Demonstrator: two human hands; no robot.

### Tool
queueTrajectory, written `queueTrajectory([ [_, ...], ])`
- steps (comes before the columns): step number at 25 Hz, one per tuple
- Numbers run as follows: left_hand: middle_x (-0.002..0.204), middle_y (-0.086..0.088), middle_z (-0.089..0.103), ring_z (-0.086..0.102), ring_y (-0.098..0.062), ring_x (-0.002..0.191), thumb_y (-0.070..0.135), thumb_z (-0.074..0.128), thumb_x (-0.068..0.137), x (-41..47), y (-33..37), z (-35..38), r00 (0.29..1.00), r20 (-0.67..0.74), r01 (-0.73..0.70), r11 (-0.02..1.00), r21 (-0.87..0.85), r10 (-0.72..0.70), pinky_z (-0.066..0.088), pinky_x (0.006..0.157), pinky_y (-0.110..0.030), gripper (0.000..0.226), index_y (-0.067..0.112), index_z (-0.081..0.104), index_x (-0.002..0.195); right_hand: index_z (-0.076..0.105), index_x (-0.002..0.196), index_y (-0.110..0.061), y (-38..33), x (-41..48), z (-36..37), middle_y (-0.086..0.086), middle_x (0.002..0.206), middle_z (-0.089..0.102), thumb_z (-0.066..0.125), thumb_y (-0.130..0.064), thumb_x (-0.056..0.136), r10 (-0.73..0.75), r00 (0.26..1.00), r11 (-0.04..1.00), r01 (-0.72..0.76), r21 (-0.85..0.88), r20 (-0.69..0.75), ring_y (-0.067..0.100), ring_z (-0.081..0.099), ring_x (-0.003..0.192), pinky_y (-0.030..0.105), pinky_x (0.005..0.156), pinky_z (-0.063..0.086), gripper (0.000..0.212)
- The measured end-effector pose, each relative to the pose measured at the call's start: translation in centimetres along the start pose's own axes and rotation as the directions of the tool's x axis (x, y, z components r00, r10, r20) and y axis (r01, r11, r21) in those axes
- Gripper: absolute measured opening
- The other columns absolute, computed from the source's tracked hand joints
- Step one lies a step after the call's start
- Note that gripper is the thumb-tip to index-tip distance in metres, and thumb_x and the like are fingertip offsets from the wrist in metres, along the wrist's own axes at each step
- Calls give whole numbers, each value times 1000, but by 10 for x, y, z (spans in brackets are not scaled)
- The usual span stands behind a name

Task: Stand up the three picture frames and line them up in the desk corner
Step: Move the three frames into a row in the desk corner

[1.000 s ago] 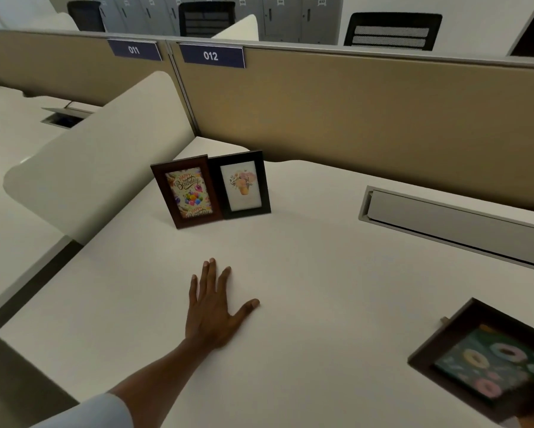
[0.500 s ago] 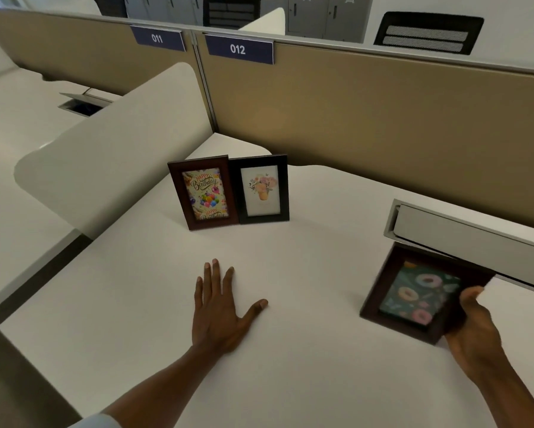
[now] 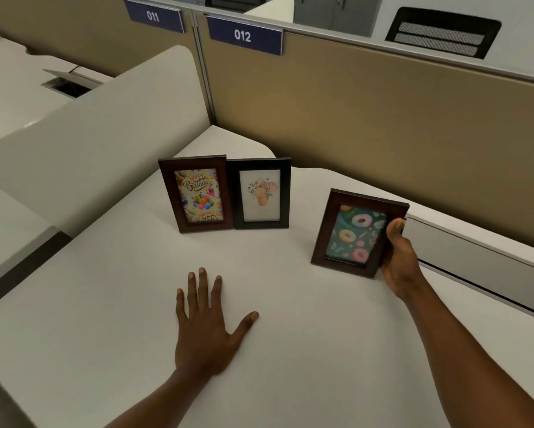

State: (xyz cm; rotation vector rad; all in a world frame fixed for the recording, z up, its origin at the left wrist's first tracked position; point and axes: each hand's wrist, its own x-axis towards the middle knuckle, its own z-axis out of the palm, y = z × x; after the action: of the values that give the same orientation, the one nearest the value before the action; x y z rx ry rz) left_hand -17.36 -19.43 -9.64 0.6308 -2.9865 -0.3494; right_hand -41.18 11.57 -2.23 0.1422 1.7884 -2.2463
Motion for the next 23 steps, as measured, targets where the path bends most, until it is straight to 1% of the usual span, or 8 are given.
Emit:
queueTrajectory([
  [2, 183, -3, -14, -22, -22, 168, 97, 28, 88, 0, 0, -1, 1000, 0, -1, 1000, 2, 1, 2, 136, -58, 111, 25, 17, 172, 83, 117, -31, -1, 19, 9, 3, 128, 81, 71, -77, 80, -6, 999, 1000, 5, 19, 36, 28, 76, 119, 39, 84, 67, 61],
  [5, 183, -2, -14, -22, -22, 168, 97, 28, 88, 1, 2, -1, 1000, 10, 7, 1000, 2, -7, 1, 136, -57, 112, 25, 17, 172, 82, 121, -27, -1, 44, 20, 7, 133, 78, 72, -82, 76, -10, 996, 1000, 9, 17, 85, 29, 75, 122, 43, 89, 66, 72],
  [7, 182, -2, -17, -23, -23, 167, 98, 27, 87, 1, 2, -2, 1000, 17, 8, 1000, 9, -9, 1, 136, -58, 112, 26, 15, 173, 80, 124, -25, 0, 58, 28, 8, 137, 76, 72, -84, 74, -10, 993, 1000, 9, 12, 117, 32, 73, 126, 49, 97, 64, 78],
  [10, 182, -3, -16, -23, -23, 168, 98, 26, 88, 1, 3, -3, 1000, 16, 11, 1000, 12, -11, 2, 136, -58, 112, 26, 15, 173, 75, 130, -22, 3, 74, 35, 10, 140, 74, 71, -86, 73, -9, 992, 1000, 10, -6, 126, 35, 71, 129, 59, 109, 55, 86],
  [12, 182, -3, -17, -23, -23, 167, 98, 26, 88, 1, 4, -5, 1000, 16, 12, 1000, 11, -12, -1, 135, -56, 112, 25, 15, 173, 73, 133, -21, 4, 83, 40, 10, 141, 73, 70, -87, 73, -8, 990, 1000, 12, -24, 138, 36, 70, 131, 62, 114, 50, 89],
  [17, 182, -2, -16, -21, -23, 168, 97, 28, 88, 1, 3, -5, 1000, 11, 14, 1000, 6, -14, -3, 135, -55, 111, 27, 15, 173, 78, 125, -25, 3, 95, 50, 9, 138, 75, 71, -87, 71, 0, 986, 999, 7, -41, 167, 34, 72, 128, 61, 111, 53, 82],
  [20, 183, -3, -13, -18, -24, 169, 96, 31, 89, 2, 3, -3, 1000, -4, 8, 1000, 15, -8, -4, 133, -54, 110, 25, 17, 173, 79, 123, -26, 3, 99, 52, 8, 136, 76, 64, -83, 79, -1, 985, 999, 10, -51, 174, 34, 73, 126, 64, 114, 49, 74],
  [23, 183, -5, -8, -13, -26, 170, 94, 34, 90, 2, 1, -1, 1000, -18, -3, 1000, 25, 4, -1, 132, -55, 109, 23, 20, 172, 79, 123, -26, 1, 104, 52, 6, 134, 78, 57, -77, 86, 0, 983, 997, 14, -75, 184, 31, 74, 123, 65, 115, 48, 67],
])
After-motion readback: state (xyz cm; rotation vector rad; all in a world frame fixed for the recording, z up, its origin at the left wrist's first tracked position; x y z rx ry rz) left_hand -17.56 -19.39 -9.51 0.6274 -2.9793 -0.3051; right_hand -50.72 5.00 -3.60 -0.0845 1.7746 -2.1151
